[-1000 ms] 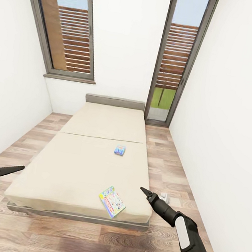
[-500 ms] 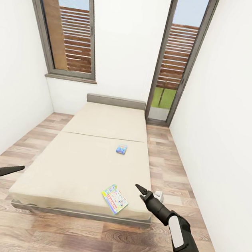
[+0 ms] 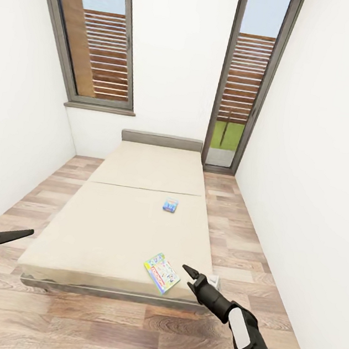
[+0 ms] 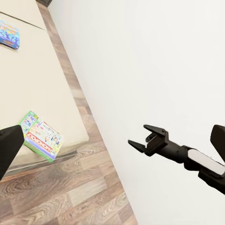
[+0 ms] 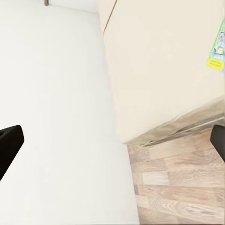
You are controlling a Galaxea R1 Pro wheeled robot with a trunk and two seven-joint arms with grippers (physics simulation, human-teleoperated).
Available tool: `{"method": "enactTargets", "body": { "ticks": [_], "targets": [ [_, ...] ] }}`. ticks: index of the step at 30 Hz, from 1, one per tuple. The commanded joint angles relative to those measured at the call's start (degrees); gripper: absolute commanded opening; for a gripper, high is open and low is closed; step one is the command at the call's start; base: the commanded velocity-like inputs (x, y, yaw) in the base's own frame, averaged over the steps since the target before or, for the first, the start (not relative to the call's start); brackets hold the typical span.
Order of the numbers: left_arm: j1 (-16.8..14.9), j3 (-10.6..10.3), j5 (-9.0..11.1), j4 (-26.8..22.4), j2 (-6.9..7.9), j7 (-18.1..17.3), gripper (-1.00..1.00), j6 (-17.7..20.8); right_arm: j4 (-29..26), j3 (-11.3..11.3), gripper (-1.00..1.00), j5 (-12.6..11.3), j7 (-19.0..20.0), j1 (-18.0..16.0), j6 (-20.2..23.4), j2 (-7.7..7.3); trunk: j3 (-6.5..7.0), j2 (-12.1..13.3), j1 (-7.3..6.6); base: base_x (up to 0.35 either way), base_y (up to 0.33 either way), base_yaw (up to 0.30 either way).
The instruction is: Put all the toys in the child's room - the three board games (two on the bed and one on the table), the two jigsaw puzzles on the table, and the tennis ball on the table - inside the toy box on the table in the child's room.
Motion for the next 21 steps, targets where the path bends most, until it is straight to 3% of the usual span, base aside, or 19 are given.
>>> {"method": "enactTargets", "body": {
  "ticks": [1, 8, 16, 21],
  "targets": [
    [0.0, 0.0, 0.0, 0.0, 0.02, -0.2, 1.00, 0.6, 0.1, -0.3, 1.00, -0.1, 0.1, -0.1, 0.4, 0.06, -0.11, -0.1, 0.03, -0.023, 0.021, 0.000],
    [0.0, 0.0, 0.1, 0.0, 0.02, -0.3, 1.00, 0.7, 2.7, -0.3, 1.00, -0.3, 0.0, -0.7, 0.9, -0.05, -0.11, -0.1, 0.03, -0.008, 0.007, 0.000],
    [0.0, 0.0, 0.1, 0.0, 0.02, -0.4, 1.00, 0.9, 12.7, -0.4, 1.00, -0.3, 0.1, -4.4, 1.0, -0.58, -0.11, -0.1, 0.03, -0.001, 0.001, 0.000],
    [0.0, -0.1, 0.1, 0.0, 0.02, -0.4, 1.00, 1.1, 14.4, -0.4, 1.00, -0.3, 0.1, -5.0, 0.8, -0.67, -0.11, -0.1, 0.03, 0.000, 0.000, 0.000]
  ]
}}
